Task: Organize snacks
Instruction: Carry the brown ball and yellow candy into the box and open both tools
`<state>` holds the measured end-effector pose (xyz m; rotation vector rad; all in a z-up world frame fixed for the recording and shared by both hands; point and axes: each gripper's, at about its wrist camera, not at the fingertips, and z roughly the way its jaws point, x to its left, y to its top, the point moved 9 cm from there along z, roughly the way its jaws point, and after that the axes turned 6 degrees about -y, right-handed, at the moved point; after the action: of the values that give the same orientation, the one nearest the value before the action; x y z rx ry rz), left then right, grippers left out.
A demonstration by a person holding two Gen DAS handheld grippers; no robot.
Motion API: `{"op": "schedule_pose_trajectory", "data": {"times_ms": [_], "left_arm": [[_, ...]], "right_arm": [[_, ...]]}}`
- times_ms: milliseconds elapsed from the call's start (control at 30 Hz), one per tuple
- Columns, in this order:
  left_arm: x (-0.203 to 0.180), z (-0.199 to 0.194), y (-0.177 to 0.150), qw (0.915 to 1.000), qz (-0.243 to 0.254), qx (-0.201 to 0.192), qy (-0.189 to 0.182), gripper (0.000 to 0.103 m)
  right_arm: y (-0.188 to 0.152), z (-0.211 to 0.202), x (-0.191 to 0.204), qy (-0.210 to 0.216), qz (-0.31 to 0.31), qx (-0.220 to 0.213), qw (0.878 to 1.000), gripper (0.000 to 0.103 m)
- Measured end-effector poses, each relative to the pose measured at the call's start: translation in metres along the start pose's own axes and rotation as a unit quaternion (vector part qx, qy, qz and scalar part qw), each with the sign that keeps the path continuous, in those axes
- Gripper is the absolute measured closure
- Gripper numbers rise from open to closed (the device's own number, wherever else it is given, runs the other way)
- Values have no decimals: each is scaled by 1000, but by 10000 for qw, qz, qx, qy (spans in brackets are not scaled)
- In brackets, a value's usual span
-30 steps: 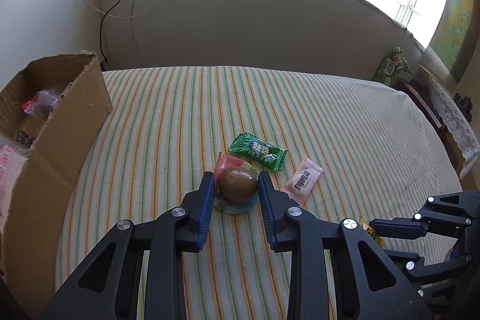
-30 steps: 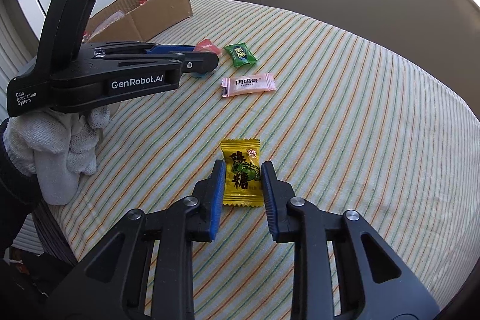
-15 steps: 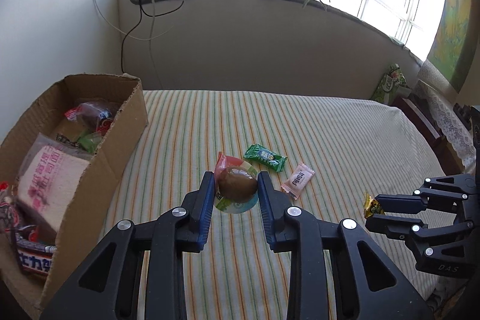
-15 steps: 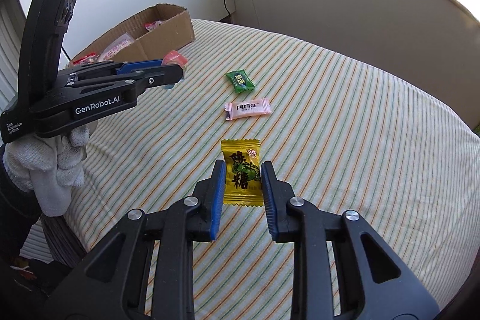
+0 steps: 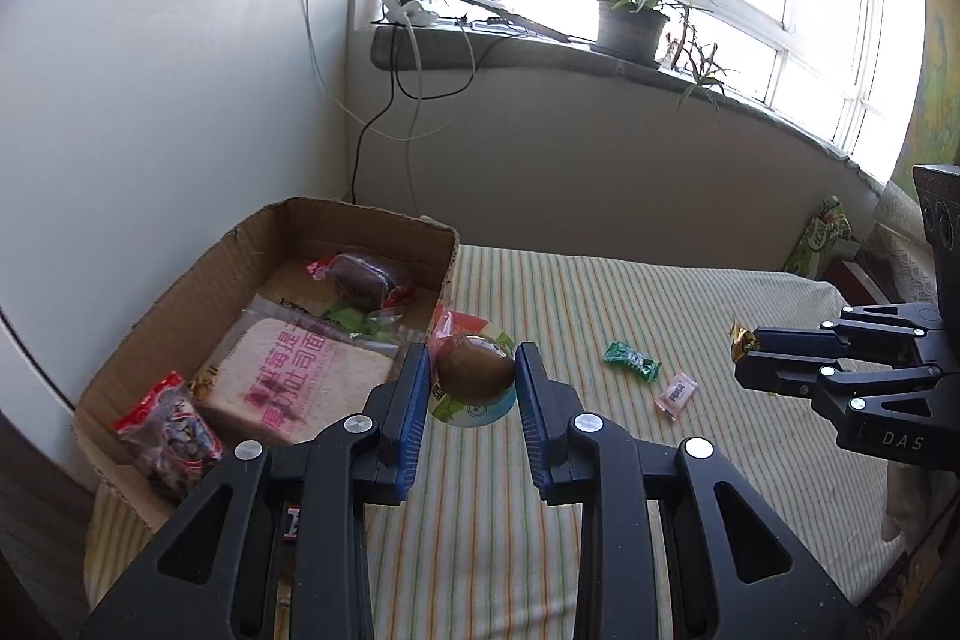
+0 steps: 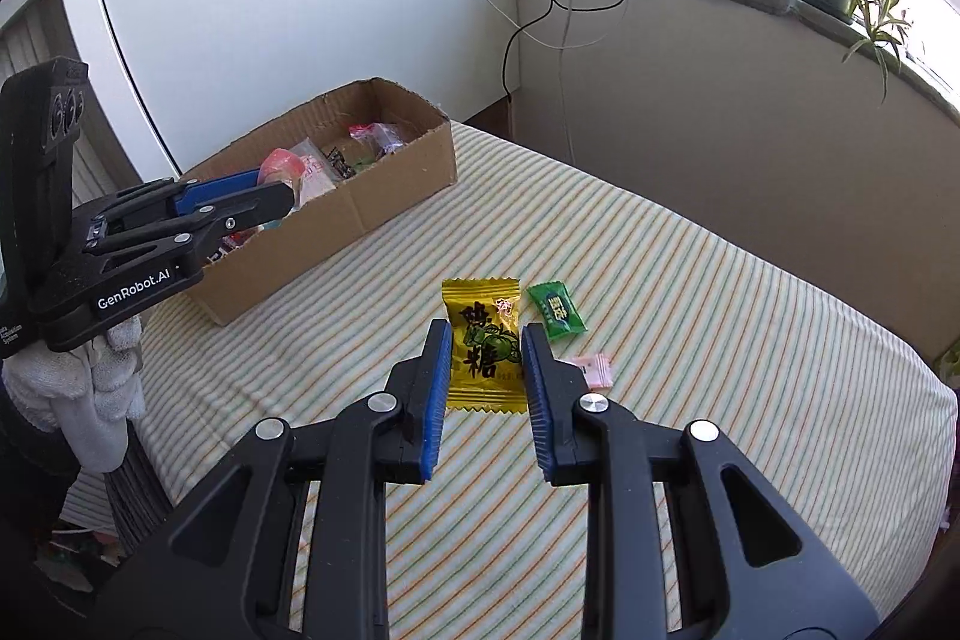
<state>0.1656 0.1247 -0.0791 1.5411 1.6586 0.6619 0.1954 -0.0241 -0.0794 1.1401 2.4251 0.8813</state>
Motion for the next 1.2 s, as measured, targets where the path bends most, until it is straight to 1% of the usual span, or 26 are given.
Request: {"op": "schedule_pose_trajectory", "data": {"times_ms": [133, 300, 367, 567, 667, 900, 1200], "left_arm": [[21, -15, 8, 9995, -3, -176, 267, 76], [47, -27, 12, 9981, -98, -342, 499, 76], [54, -29, 13, 9977, -117, -381, 556, 76], [78, -35, 13, 9959, -166, -444, 771, 76], [89, -36, 12, 9952, -205, -451, 846, 76], [109, -37, 10, 9940, -293, -468, 947, 76], [121, -36, 8, 9930, -328, -472, 1035, 76]], "right_arm": [[26, 5, 18, 102, -149, -107, 9998, 78], [55, 17, 41, 183, -338, -205, 9991, 78], [66, 22, 51, 277, -392, -225, 9986, 78], [98, 39, 75, 317, -567, -300, 9974, 78], [109, 48, 86, 378, -601, -316, 9970, 78], [127, 80, 107, 539, -641, -203, 9963, 78], [142, 112, 123, 520, -698, -91, 9962, 78]]}}
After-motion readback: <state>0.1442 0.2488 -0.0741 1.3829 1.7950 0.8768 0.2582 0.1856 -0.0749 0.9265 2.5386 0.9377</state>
